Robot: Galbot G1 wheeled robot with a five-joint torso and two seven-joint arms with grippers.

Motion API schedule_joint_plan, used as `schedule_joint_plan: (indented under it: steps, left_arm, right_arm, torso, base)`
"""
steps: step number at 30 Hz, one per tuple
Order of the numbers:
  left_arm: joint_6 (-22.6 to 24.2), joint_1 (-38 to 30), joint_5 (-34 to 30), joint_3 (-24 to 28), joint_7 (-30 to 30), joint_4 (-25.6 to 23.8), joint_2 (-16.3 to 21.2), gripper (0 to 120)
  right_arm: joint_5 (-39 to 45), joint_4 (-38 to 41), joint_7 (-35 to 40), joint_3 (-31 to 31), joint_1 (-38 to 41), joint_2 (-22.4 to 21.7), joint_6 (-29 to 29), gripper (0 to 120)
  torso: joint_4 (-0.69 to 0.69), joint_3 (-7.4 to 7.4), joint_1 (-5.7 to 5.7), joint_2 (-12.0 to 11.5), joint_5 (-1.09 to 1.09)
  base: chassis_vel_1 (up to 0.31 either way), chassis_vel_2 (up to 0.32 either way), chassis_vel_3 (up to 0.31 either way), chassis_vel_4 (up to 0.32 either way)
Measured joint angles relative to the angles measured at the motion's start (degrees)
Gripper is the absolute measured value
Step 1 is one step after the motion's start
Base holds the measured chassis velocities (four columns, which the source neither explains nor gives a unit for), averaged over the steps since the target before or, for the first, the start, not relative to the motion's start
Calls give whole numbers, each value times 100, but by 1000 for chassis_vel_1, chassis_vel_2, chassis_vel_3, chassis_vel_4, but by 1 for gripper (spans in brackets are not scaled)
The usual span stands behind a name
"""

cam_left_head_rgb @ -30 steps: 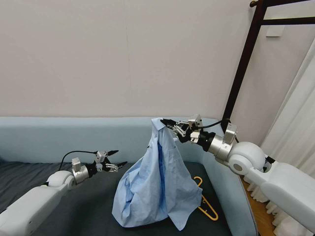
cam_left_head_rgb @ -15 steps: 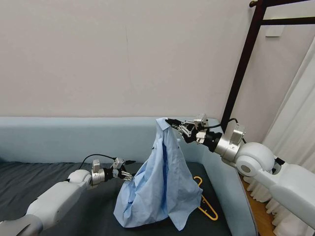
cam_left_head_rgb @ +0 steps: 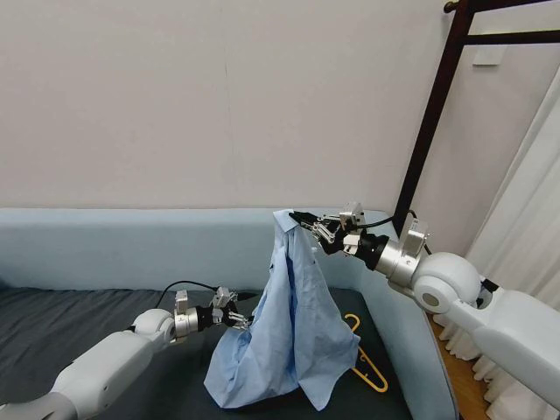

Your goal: Pick up the clothes from the sofa and hang them on the clothes hanger.

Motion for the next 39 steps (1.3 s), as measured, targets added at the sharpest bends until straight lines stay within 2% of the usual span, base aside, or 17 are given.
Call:
schedule_joint_plan:
  steps: [4, 5, 8, 9, 14, 16, 20, 23, 27, 30, 33, 34, 36, 37, 39]
  left_arm:
    - [-47, 10, 38, 22, -53, 10, -62, 62]
    - [-47, 10, 38, 22, -53, 10, -62, 62]
    - [-70, 41, 51, 30, -91, -76, -41, 48]
    - [-70, 41, 51, 30, -91, -76, -41, 48]
    - [-110, 112, 46, 22, -218, -243, 87, 26]
    - [-120, 120, 41, 16, -240, -260, 101, 25]
    - [-179, 216, -115, -74, -552, -434, 241, 5]
    - [-220, 247, -169, -109, -709, -483, 300, 0]
    - [-293, 298, -227, -191, -992, -654, 380, 0]
    - [-412, 343, -119, -381, -1744, -1084, 574, 0]
    - [-474, 346, 279, -467, -2923, -1614, 824, 0]
    - [-474, 346, 279, -467, -2923, -1614, 824, 0]
    - [-332, 384, 442, -670, -4138, -2255, 962, 0]
    - [-332, 384, 442, -670, -4138, -2255, 962, 0]
    - [47, 386, 550, -934, -5235, -2997, 1052, 0]
  right_arm:
    - [20, 49, 46, 16, -19, -38, -16, 0]
    - [20, 49, 46, 16, -19, -38, -16, 0]
    - [20, 78, 67, 25, -51, -61, -18, 0]
    - [20, 78, 67, 25, -51, -61, -18, 0]
    - [-12, 66, 77, 27, -101, -71, -20, 0]
    - [-20, 60, 78, 28, -115, -71, -20, 0]
    - [-63, -15, 134, 86, -321, -67, -20, 0]
    - [-63, -90, 182, 114, -394, -58, -22, 0]
    - [-71, -211, 248, 140, -445, -45, -63, 0]
    - [-200, -305, 697, 244, -594, 19, -303, 0]
    - [-234, -281, 1358, 410, -834, 141, -732, 0]
    - [-234, -281, 1358, 410, -834, 141, -732, 0]
    - [-121, -189, 1796, 524, -932, 248, -1055, 0]
    - [-121, -189, 1796, 524, -932, 248, -1055, 0]
    - [175, -44, 2314, 624, -897, 350, -1503, 0]
  torso:
    - [0, 0, 0, 0, 0]
    - [0, 0, 0, 0, 0]
    - [-1, 0, 0, 0, 0]
    - [-1, 0, 0, 0, 0]
    - [0, 0, 0, 0, -1]
    - [0, 0, 0, 0, -1]
    - [0, 0, 0, 0, -1]
    - [0, 0, 0, 0, -1]
    - [1, 0, 0, 0, -2]
    - [0, 0, 0, 0, -2]
    - [1, 1, 0, 0, -1]
    - [1, 1, 0, 0, -1]
    - [1, 0, 0, 0, 0]
    - [1, 0, 0, 0, 0]
    - [-1, 0, 0, 0, -1]
  base:
    - [0, 0, 0, 0]
    - [0, 0, 0, 0]
    - [0, 0, 0, 0]
    - [0, 0, 0, 0]
    - [0, 0, 0, 0]
    - [0, 0, 0, 0]
    - [0, 0, 0, 0]
    - [0, 0, 0, 0]
    - [0, 0, 0, 0]
    - [0, 0, 0, 0]
    - [0, 0, 0, 0]
    - [0, 0, 0, 0]
    - [0, 0, 0, 0]
    - [0, 0, 0, 0]
    - [0, 0, 0, 0]
